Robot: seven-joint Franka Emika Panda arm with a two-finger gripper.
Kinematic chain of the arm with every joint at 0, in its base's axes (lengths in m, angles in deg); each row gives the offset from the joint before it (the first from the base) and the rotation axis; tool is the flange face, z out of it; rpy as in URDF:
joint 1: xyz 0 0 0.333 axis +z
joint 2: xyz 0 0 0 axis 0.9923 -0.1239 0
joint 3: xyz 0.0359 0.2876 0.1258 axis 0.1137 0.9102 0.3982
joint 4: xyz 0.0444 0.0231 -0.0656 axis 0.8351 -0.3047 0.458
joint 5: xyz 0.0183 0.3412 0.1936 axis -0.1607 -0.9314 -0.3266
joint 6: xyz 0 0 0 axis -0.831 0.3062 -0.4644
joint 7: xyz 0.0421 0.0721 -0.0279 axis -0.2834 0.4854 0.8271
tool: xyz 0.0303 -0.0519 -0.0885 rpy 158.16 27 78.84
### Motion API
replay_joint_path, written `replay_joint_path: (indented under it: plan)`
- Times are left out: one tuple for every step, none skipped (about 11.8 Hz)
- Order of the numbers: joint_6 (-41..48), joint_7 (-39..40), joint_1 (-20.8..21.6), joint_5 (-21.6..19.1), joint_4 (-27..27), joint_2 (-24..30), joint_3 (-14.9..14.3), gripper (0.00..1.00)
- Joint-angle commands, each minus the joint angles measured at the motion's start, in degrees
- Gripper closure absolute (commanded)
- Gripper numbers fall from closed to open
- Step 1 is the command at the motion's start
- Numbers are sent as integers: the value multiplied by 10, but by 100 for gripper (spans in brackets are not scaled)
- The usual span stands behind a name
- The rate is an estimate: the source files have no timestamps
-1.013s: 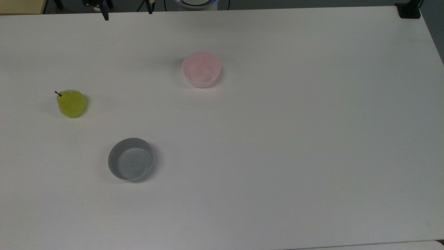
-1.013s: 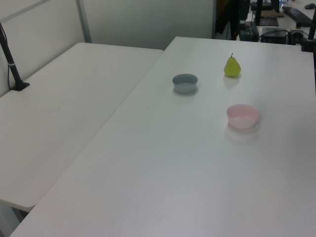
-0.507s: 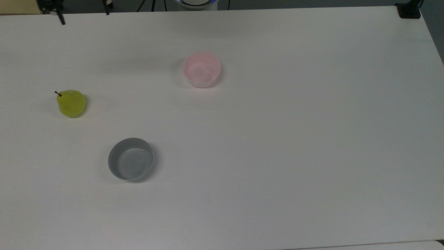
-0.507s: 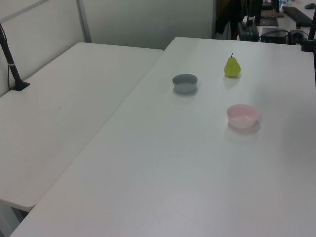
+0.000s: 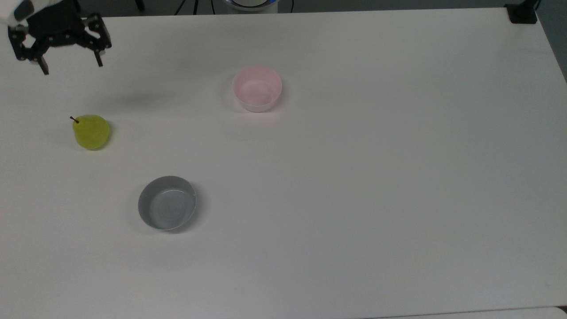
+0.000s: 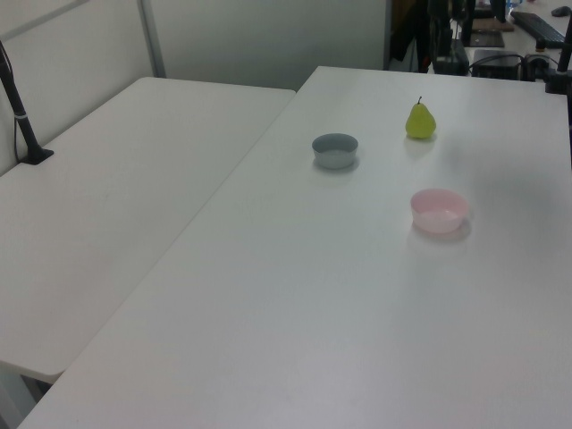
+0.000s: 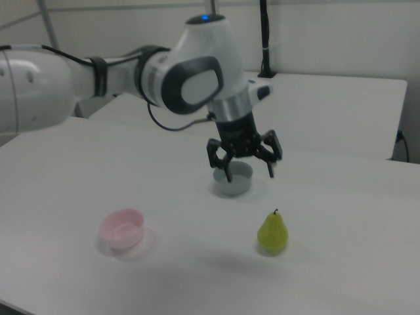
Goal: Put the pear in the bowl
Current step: 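Lower the open gripper down over the yellow-green pear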
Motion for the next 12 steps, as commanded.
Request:
replay_joint_path:
  plan:
    - [-53,-21,-20,10,-16,-46,0,0]
    - [-66,-25,-21,11,-17,-63,0,0]
    - [-83,-25,-24,11,-17,-83,0,0]
    - [-100,-25,-26,10,-17,-99,0,0]
    - [-114,-27,-29,3,-17,-113,1,0]
    - [-122,-27,-29,1,-17,-126,1,0]
    - [-133,-37,-27,1,-17,-141,3,0]
    - [-145,-49,-26,2,-18,-155,6,0]
    - [-151,-49,-26,2,-17,-163,6,0]
    - [-169,-49,-26,2,-19,-168,6,14]
    - [-174,-49,-26,2,-20,-173,6,52]
    - [-174,-49,-26,2,-21,-171,6,88]
